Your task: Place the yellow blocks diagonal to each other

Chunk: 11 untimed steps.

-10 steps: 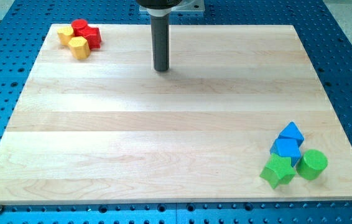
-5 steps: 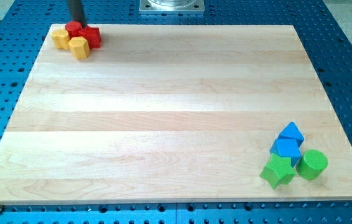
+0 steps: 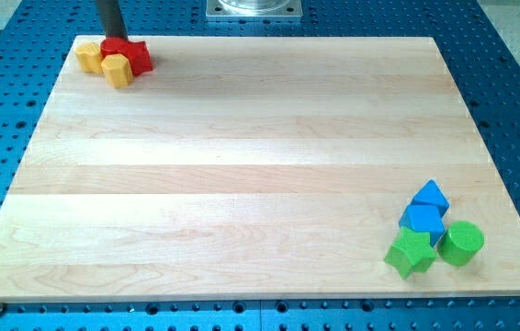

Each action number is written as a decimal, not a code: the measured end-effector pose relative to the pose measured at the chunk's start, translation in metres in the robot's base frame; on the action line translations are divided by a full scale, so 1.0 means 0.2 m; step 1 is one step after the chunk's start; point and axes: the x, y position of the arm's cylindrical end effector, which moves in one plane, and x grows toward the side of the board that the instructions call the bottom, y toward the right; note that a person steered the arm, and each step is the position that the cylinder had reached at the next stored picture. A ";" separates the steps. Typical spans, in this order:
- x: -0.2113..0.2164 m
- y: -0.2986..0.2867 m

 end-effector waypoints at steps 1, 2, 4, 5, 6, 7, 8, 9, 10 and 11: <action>0.09 -0.01; 0.09 -0.16; -0.02 -0.23; 0.01 -0.37; 0.05 -0.34; 0.06 -0.20; 0.15 -0.19; 0.21 -0.20; 0.32 -0.20; 0.53 -0.19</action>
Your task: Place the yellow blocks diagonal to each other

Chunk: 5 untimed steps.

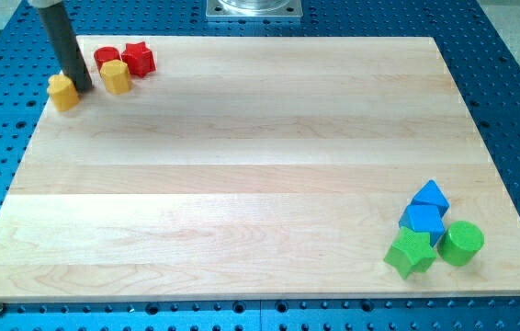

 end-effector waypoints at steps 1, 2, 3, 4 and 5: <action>-0.11 0.03; -0.21 0.08; -0.14 0.30; -0.02 0.55; 0.21 0.73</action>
